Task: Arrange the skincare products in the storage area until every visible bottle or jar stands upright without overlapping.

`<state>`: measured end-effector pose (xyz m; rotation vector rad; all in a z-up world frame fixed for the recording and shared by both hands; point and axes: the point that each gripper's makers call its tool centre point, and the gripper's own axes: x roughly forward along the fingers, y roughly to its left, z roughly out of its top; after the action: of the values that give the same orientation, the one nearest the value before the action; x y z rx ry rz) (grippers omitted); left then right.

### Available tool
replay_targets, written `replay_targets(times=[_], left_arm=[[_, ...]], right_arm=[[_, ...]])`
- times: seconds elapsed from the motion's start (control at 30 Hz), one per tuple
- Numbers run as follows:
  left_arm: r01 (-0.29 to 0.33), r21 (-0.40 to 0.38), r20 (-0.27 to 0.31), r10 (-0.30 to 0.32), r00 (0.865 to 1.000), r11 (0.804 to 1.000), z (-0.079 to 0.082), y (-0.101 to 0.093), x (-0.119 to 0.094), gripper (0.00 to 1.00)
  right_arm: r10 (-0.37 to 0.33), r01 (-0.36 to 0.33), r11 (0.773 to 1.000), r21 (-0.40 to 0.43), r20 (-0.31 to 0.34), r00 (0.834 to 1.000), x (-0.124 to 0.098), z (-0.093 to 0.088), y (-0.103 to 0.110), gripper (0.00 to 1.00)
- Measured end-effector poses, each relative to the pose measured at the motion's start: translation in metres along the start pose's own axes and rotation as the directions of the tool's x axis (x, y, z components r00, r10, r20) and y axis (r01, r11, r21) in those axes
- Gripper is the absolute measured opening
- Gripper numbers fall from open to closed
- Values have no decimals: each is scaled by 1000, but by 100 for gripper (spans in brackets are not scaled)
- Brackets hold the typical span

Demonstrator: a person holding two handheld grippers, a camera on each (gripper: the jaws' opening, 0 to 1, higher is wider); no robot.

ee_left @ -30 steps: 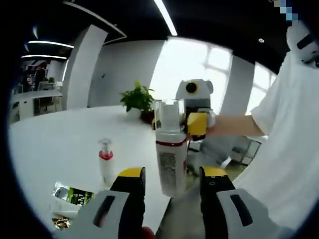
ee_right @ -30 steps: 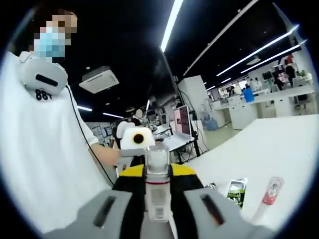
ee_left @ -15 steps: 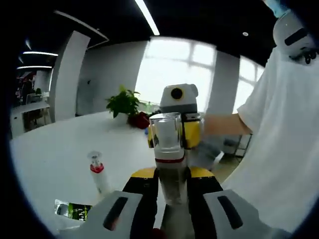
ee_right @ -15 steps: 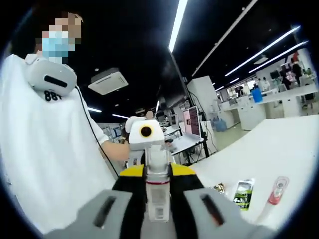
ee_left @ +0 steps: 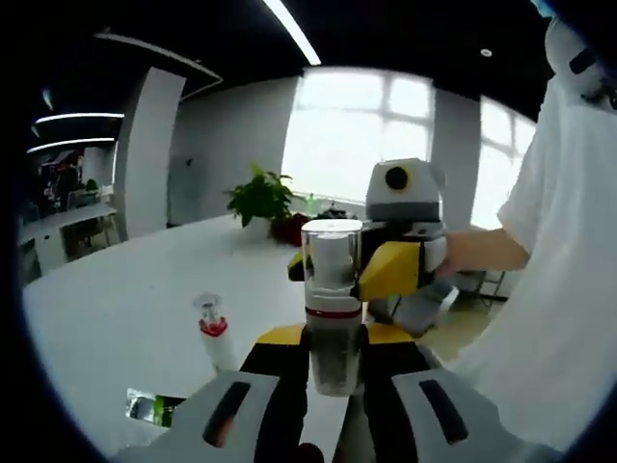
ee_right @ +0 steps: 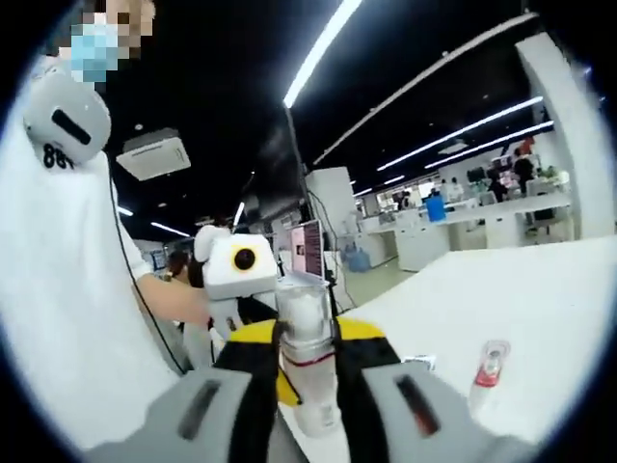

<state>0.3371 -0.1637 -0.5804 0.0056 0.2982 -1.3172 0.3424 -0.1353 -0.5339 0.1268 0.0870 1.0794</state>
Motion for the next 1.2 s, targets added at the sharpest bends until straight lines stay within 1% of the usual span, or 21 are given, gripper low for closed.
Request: replay_targets(times=[0.03, 0.1, 0.13, 0.23, 0.27, 0.3, 0.37, 0.43, 0.5, 0.57, 0.67, 0.7, 0.73, 0.83, 0.93, 0.97, 1.2], left_arm=[[0, 0, -2, 0, 1000, 1000, -1, 3, 1, 17], [2, 4, -11, -2, 1000, 1000, -4, 5, 3, 17], [2, 14, -19, -1, 1000, 1000, -6, 7, 5, 17], [17, 29, -30, -17, 999, 999, -9, 8, 10, 17], [20, 37, -37, -19, 999, 999, -10, 10, 12, 17], [21, 46, -45, -19, 999, 999, -12, 11, 14, 17], [29, 67, -69, -24, 997, 997, -17, 14, 18, 17], [36, 81, -89, -28, 996, 996, -23, 17, 23, 17], [40, 85, -98, -32, 995, 996, -28, 20, 27, 17], [45, 99, -104, -34, 994, 994, -33, 23, 32, 17], [46, 121, -120, -32, 992, 992, -41, 28, 38, 17], [41, 142, -121, -23, 992, 989, -43, 31, 40, 17], [41, 150, -123, -22, 992, 988, -45, 32, 42, 17], [41, 155, -131, -21, 991, 987, -53, 39, 47, 17], [39, 171, -151, -13, 989, 985, -63, 46, 54, 17], [39, 176, -156, -11, 988, 984, -66, 48, 56, 17], [44, 176, -197, -9, 980, 983, -91, 66, 76, 17]], right_arm=[[-48, 48, 999, -26, -6, 999, 0, 0, -3, 22], [-103, 100, 992, -78, -24, 994, -2, -2, -6, 22], [-150, 146, 984, -104, -34, 988, -3, -3, -9, 22], [-213, 209, 972, -109, -25, 977, -3, -5, -12, 22], [-241, 236, 965, -114, -26, 970, -4, -7, -16, 22], [-272, 268, 958, -97, -26, 962, -5, -11, -20, 22], [-301, 298, 950, -88, -23, 953, -7, -16, -24, 21], [-345, 342, 937, -67, -32, 938, -10, -23, -31, 21], [-376, 373, 926, -65, -40, 926, -11, -29, -36, 21], [-400, 395, 915, -77, -54, 915, -12, -35, -41, 20], [-414, 405, 908, -109, -82, 906, -12, -44, -47, 20], [-422, 411, 904, -121, -90, 902, -13, -47, -50, 20], [-424, 412, 903, -121, -96, 901, -13, -49, -52, 20], [-435, 419, 897, -142, -112, 893, -12, -59, -59, 20], [-455, 433, 887, -163, -143, 879, -13, -72, -67, 20], [-456, 433, 886, -165, -147, 878, -13, -73, -68, 20], [-496, 465, 867, -181, -204, 844, -15, -102, -93, 20]])
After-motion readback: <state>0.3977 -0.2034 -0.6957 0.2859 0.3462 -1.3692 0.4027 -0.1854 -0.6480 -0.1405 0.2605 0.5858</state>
